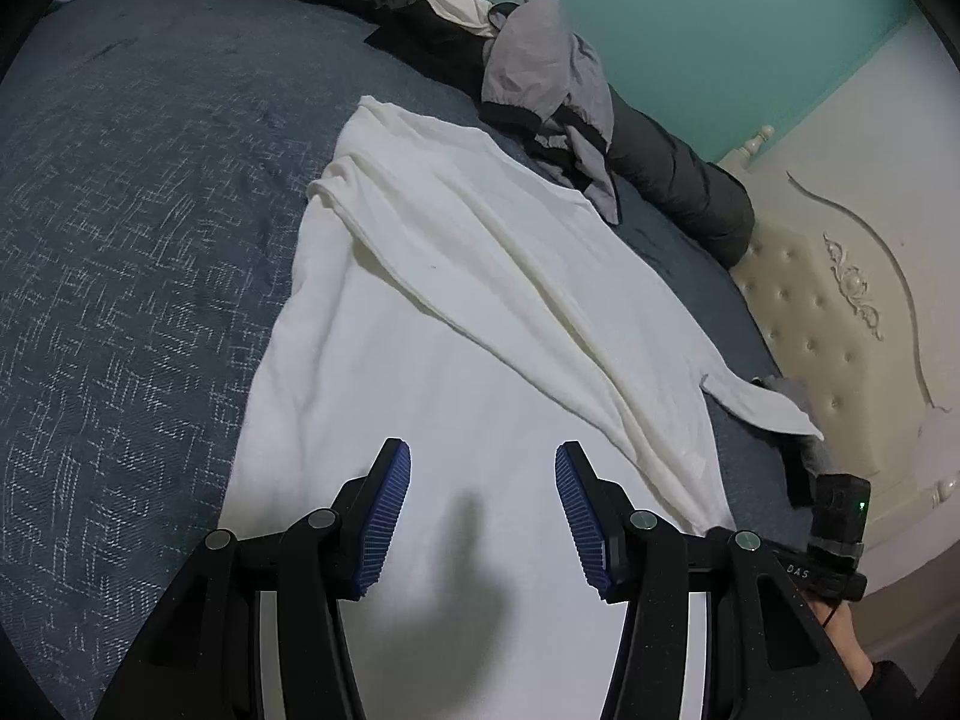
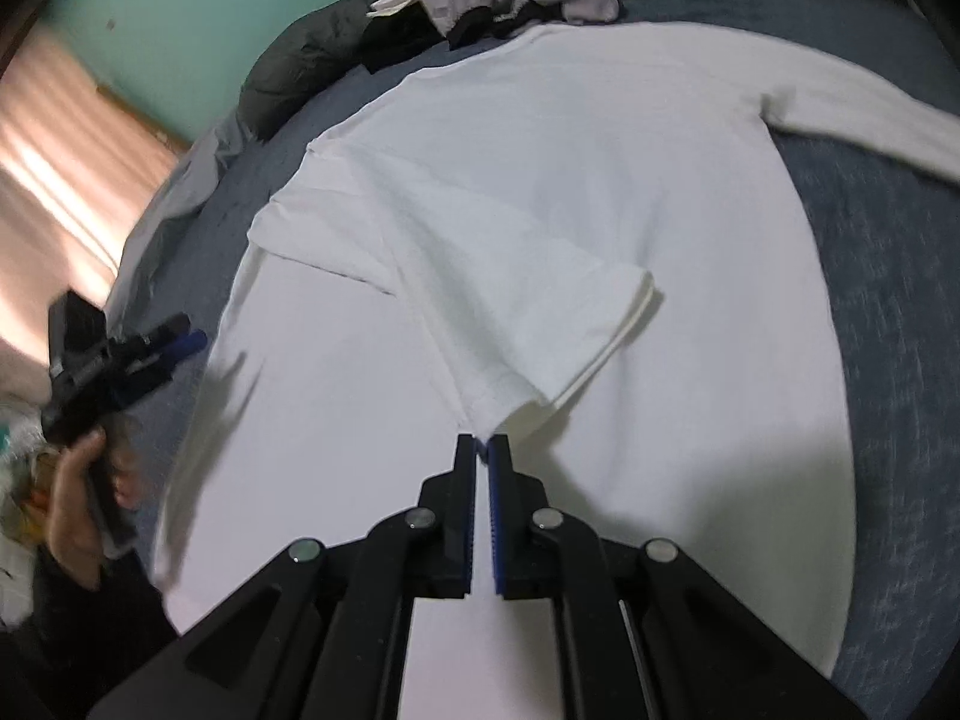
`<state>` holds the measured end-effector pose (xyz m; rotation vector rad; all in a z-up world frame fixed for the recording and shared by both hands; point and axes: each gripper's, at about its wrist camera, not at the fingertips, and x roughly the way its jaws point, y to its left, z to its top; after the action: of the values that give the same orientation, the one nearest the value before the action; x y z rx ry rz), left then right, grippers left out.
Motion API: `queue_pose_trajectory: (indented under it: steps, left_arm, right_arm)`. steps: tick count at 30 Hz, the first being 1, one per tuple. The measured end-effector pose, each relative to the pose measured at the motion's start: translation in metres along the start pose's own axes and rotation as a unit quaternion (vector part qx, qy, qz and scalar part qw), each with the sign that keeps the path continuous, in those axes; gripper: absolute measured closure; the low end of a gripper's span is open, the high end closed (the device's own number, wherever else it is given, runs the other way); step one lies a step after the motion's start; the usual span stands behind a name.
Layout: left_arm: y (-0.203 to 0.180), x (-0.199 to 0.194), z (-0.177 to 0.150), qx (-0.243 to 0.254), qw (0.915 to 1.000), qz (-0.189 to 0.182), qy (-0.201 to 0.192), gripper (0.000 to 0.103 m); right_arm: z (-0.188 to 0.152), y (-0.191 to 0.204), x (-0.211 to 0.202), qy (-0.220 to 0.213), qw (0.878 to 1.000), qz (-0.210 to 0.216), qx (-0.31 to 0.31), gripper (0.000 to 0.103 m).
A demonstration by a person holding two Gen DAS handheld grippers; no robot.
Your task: Fold clothes
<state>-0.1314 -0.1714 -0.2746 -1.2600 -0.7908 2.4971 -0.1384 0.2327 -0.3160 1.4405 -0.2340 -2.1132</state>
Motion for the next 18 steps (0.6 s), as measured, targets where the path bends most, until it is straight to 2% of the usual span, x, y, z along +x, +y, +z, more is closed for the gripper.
queue_pose_trajectory:
  steps: [2, 4, 5, 6, 11, 16, 17, 18]
  left_arm:
    - [0.003, -0.001, 0.0, -0.005, 1.0, -0.001, 0.001, 0.048]
    - [0.006, -0.003, 0.001, -0.008, 1.0, -0.002, -0.001, 0.048]
    - [0.007, -0.004, 0.001, -0.009, 1.0, -0.003, -0.001, 0.048]
    - [0.007, -0.005, 0.001, -0.01, 0.9999, -0.003, -0.002, 0.048]
    - [0.009, -0.005, 0.002, -0.013, 0.9999, -0.002, -0.002, 0.048]
    - [0.012, -0.004, 0.003, -0.017, 0.9998, -0.002, -0.004, 0.048]
    - [0.012, -0.004, 0.003, -0.017, 0.9998, -0.003, -0.005, 0.048]
    - [0.012, -0.004, 0.004, -0.016, 0.9998, -0.003, -0.006, 0.048]
  right_arm:
    - [0.001, -0.002, -0.008, -0.007, 1.0, -0.008, 0.009, 0.096]
    - [0.006, -0.011, -0.02, -0.037, 0.999, -0.008, 0.034, 0.08]
    - [0.009, -0.016, -0.024, -0.05, 0.998, -0.011, 0.046, 0.058]
    - [0.013, -0.022, -0.026, -0.06, 0.996, -0.013, 0.058, 0.051]
    - [0.037, -0.038, -0.016, -0.075, 0.994, -0.027, 0.07, 0.051]
    - [0.051, -0.041, 0.004, -0.053, 0.996, -0.041, 0.054, 0.051]
    - [0.052, -0.042, 0.008, -0.048, 0.996, -0.044, 0.052, 0.052]
    - [0.052, -0.044, 0.011, -0.046, 0.997, -0.044, 0.054, 0.058]
